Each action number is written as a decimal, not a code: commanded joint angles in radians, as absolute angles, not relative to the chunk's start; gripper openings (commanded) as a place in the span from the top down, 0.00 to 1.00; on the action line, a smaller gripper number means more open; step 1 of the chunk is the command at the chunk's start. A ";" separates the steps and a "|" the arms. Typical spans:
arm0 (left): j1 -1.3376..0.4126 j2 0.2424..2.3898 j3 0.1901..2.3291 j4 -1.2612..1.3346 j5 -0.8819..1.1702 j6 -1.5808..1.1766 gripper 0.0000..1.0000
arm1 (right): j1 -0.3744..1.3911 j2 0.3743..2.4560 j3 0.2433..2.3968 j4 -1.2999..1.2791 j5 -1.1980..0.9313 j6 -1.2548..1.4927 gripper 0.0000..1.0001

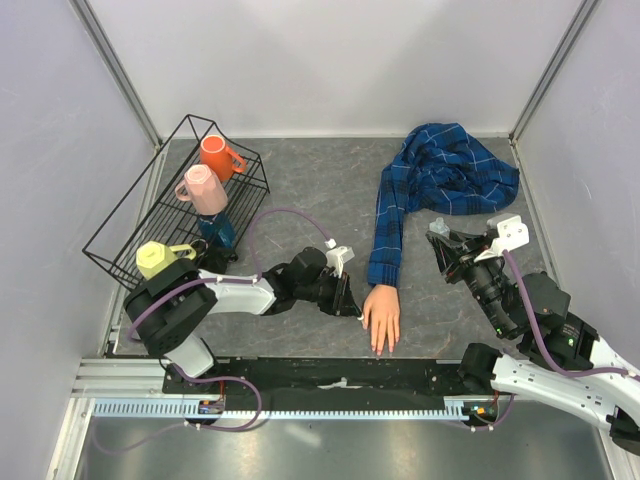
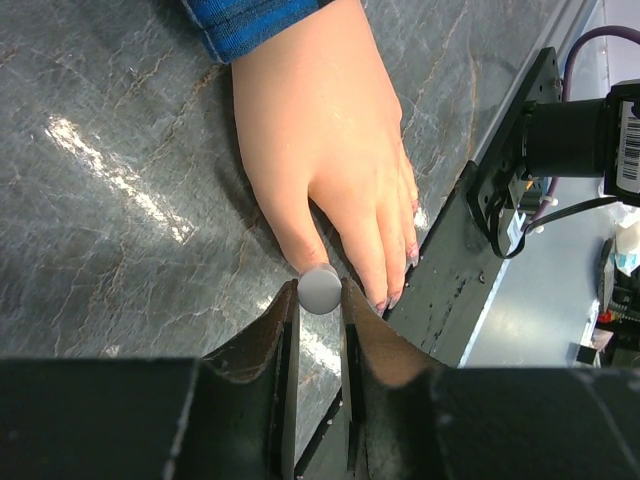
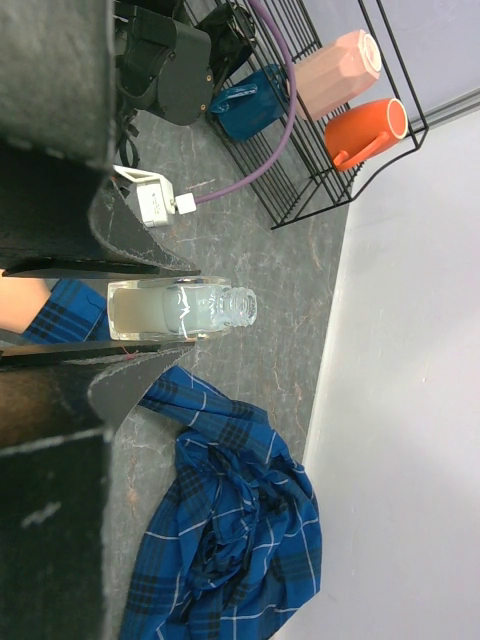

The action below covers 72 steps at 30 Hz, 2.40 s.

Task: Paint the nails

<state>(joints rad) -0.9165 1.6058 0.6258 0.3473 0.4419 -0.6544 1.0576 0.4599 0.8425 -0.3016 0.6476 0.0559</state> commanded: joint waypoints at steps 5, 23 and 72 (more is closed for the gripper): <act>-0.922 1.601 0.632 0.397 0.411 -0.629 0.98 | 1.058 0.459 0.847 -0.279 0.640 0.051 1.00; -0.922 1.597 0.637 0.391 0.417 -0.606 0.98 | 1.060 0.460 0.847 -0.278 0.634 0.052 1.00; -0.980 1.577 0.620 0.368 0.380 -0.630 0.98 | 1.058 0.454 0.844 -0.282 0.623 0.057 1.00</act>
